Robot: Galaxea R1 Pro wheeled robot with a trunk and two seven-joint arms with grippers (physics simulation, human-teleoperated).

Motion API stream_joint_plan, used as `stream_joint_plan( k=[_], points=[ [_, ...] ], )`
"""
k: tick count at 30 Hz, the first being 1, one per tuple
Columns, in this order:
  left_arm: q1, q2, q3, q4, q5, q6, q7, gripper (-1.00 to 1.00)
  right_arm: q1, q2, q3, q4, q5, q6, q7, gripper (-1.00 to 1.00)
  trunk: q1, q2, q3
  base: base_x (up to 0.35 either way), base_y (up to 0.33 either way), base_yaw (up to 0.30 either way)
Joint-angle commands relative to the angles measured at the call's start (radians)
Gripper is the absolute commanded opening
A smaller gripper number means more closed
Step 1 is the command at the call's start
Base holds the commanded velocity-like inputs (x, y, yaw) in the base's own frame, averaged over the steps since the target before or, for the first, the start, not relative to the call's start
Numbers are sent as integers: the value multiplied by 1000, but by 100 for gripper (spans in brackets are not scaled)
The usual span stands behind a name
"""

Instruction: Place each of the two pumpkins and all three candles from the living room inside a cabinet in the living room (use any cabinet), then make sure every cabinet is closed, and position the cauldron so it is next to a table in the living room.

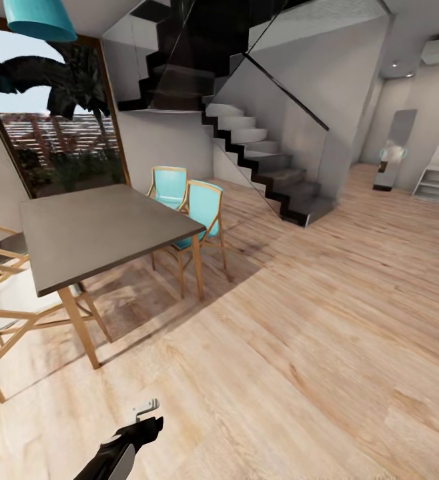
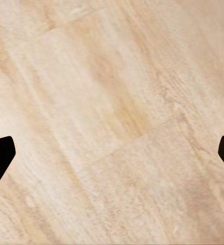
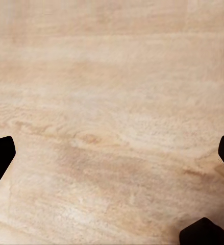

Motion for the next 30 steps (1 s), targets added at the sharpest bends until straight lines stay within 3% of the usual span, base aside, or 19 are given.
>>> stream_joint_plan(
  k=[1, 30],
  points=[
    [0, 0, -3, -3, 9, 5, 7, 100, -1, 0, -3, 1, -8, 4, 5, 100, 0, 0, -1, 0, 0, -280],
    [1, 3, -3, -3, 9, 4, 7, 100, -1, 0, -3, 1, -8, 4, 4, 100, 0, 0, -1, 0, 0, -281]
  ],
)
